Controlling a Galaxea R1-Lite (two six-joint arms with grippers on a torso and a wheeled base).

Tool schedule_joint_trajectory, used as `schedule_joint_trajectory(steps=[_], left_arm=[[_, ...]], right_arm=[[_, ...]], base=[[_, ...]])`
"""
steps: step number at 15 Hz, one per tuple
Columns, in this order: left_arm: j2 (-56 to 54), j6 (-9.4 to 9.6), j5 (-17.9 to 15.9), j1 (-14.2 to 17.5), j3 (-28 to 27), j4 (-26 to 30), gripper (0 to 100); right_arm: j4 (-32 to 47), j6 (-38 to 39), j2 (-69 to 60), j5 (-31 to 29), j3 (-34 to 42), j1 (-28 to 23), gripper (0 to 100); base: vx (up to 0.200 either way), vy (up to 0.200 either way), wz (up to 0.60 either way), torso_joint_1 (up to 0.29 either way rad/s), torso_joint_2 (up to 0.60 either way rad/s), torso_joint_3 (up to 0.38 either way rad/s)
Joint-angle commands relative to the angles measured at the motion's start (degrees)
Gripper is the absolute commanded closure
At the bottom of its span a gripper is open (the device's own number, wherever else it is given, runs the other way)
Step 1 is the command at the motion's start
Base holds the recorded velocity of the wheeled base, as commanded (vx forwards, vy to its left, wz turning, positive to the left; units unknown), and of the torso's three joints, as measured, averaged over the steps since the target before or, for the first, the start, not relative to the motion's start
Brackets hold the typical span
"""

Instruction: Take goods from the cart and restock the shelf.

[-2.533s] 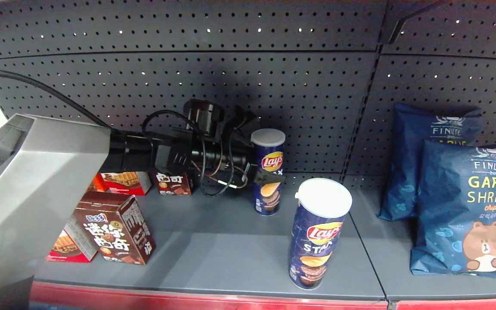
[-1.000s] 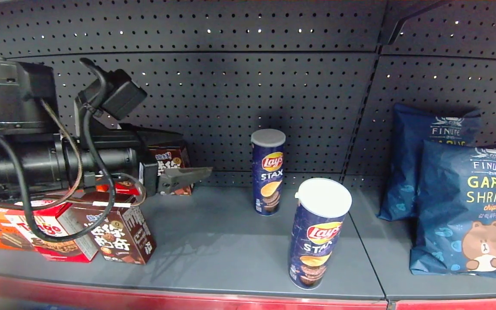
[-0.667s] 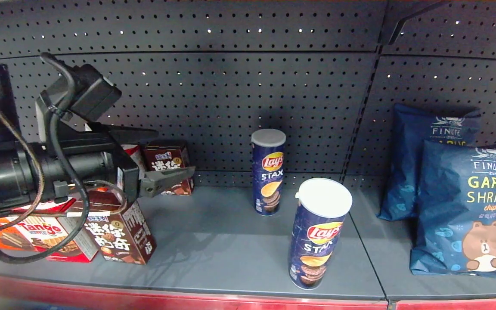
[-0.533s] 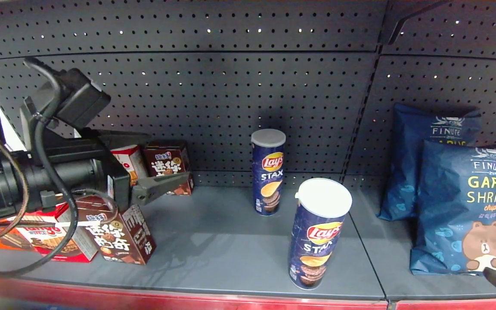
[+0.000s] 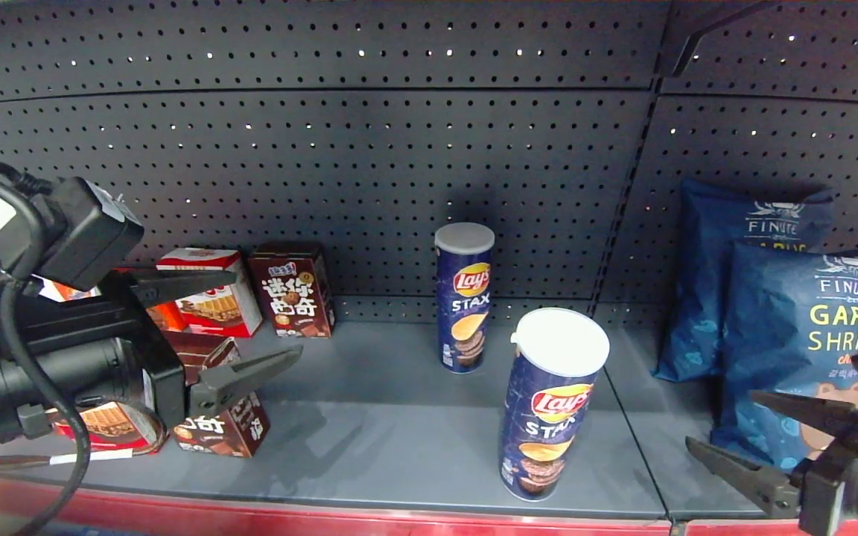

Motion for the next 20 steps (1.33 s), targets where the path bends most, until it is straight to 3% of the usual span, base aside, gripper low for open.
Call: schedule_joint_trajectory(steps=[1, 9, 16, 20], left_arm=[[-0.7, 0.01, 0.1, 0.1, 0.4, 0.1, 0], [-0.2, 0.01, 0.3, 0.1, -0.7, 0.1, 0], [0.8, 0.18, 0.4, 0.1, -1.0, 0.1, 0], [1.8, 0.18, 0.4, 0.1, -1.7, -0.4, 0]], right_arm=[[-0.7, -0.1, 7.9, -0.4, -1.7, 1.0, 0], [-3.5, 0.1, 18.3, -10.2, -4.8, 6.0, 0], [-5.5, 0.4, 25.4, -11.9, -10.6, 8.3, 0], [-5.4, 0.4, 25.6, -12.0, -9.9, 10.5, 0]], base=[[0.000, 0.000, 0.00, 0.000, 0.00, 0.000], [0.000, 0.000, 0.00, 0.000, 0.00, 0.000], [0.000, 0.000, 0.00, 0.000, 0.00, 0.000], [0.000, 0.000, 0.00, 0.000, 0.00, 0.000]])
